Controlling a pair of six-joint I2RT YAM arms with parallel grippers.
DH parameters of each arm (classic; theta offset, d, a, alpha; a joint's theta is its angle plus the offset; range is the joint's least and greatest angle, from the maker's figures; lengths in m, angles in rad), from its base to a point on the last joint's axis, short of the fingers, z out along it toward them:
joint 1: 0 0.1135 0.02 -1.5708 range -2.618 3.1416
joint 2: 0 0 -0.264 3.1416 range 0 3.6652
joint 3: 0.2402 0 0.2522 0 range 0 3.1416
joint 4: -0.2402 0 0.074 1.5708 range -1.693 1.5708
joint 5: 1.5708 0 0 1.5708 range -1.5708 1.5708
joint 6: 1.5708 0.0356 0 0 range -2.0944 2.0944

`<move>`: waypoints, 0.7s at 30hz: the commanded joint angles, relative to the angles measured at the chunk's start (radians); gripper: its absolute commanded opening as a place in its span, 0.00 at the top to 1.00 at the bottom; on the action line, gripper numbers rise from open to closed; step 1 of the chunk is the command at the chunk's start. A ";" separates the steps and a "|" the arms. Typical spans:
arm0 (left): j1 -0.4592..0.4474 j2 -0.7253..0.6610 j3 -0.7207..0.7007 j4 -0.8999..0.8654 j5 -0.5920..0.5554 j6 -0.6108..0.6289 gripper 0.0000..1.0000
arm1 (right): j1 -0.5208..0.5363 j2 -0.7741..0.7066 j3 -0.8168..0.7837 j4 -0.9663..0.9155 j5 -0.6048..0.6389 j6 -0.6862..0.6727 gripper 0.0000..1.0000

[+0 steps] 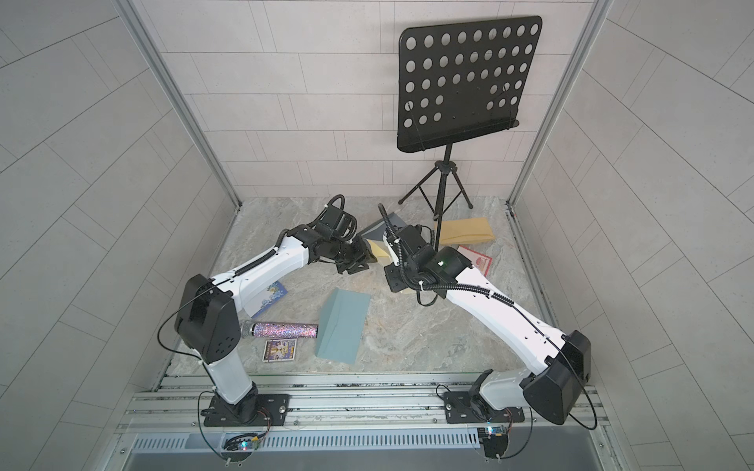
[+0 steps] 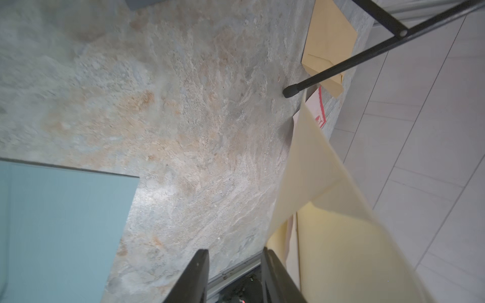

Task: Take the letter paper out of the envelope
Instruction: Adjust the envelope.

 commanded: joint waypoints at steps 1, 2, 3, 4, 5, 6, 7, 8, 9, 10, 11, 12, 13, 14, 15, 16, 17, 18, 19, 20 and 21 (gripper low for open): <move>0.023 -0.003 -0.068 0.117 0.048 -0.196 0.60 | 0.016 -0.051 -0.004 0.046 -0.008 -0.006 1.00; 0.027 -0.003 -0.081 0.149 0.061 -0.230 0.60 | 0.019 -0.051 -0.004 0.047 -0.006 -0.006 1.00; 0.027 -0.003 -0.090 0.175 0.069 -0.257 0.60 | 0.021 -0.049 -0.004 0.046 -0.006 -0.007 1.00; 0.027 -0.002 -0.096 0.201 0.079 -0.278 0.60 | 0.022 -0.048 -0.004 0.048 -0.006 -0.007 1.00; 0.026 -0.001 -0.093 0.204 0.079 -0.283 0.60 | 0.023 -0.048 -0.004 0.049 -0.005 -0.005 1.00; 0.025 0.003 -0.080 0.192 0.080 -0.273 0.60 | 0.023 -0.047 -0.004 0.049 -0.007 -0.005 1.00; 0.025 0.008 -0.061 0.164 0.078 -0.254 0.59 | 0.023 -0.045 -0.003 0.049 -0.006 -0.005 1.00; 0.024 0.012 -0.044 0.142 0.077 -0.235 0.60 | 0.023 -0.046 -0.003 0.051 -0.006 -0.004 1.00; 0.022 0.014 -0.035 0.128 0.076 -0.223 0.60 | 0.022 -0.044 -0.001 0.051 -0.007 -0.003 1.00; 0.019 0.014 -0.033 0.125 0.074 -0.215 0.60 | 0.022 -0.042 0.002 0.052 -0.008 0.000 1.00; 0.017 0.013 -0.034 0.125 0.074 -0.207 0.60 | 0.020 -0.040 0.003 0.055 -0.012 0.006 1.00; 0.011 0.012 -0.035 0.125 0.075 -0.201 0.60 | 0.018 -0.039 0.005 0.057 -0.020 0.012 1.00; 0.009 0.010 -0.035 0.125 0.074 -0.192 0.61 | 0.013 -0.036 0.008 0.059 -0.030 0.019 1.00; 0.004 0.007 -0.034 0.123 0.071 -0.183 0.62 | 0.007 -0.034 0.011 0.061 -0.041 0.027 1.00; 0.002 0.004 -0.032 0.118 0.066 -0.172 0.62 | 0.004 -0.032 0.013 0.064 -0.049 0.031 1.00; -0.001 0.002 -0.025 0.103 0.059 -0.154 0.62 | -0.001 -0.031 0.017 0.064 -0.056 0.035 1.00; -0.001 0.003 -0.015 0.080 0.053 -0.132 0.62 | -0.006 -0.029 0.019 0.065 -0.061 0.039 1.00; -0.003 0.005 -0.002 0.050 0.046 -0.109 0.62 | -0.013 -0.031 0.019 0.066 -0.069 0.043 1.00; -0.002 0.006 0.007 0.026 0.041 -0.090 0.63 | -0.018 -0.032 0.020 0.067 -0.071 0.043 1.00; -0.003 0.005 0.011 0.013 0.037 -0.078 0.64 | -0.023 -0.034 0.020 0.066 -0.072 0.043 1.00; -0.003 0.002 0.012 0.007 0.032 -0.069 0.65 | -0.026 -0.035 0.022 0.064 -0.073 0.042 1.00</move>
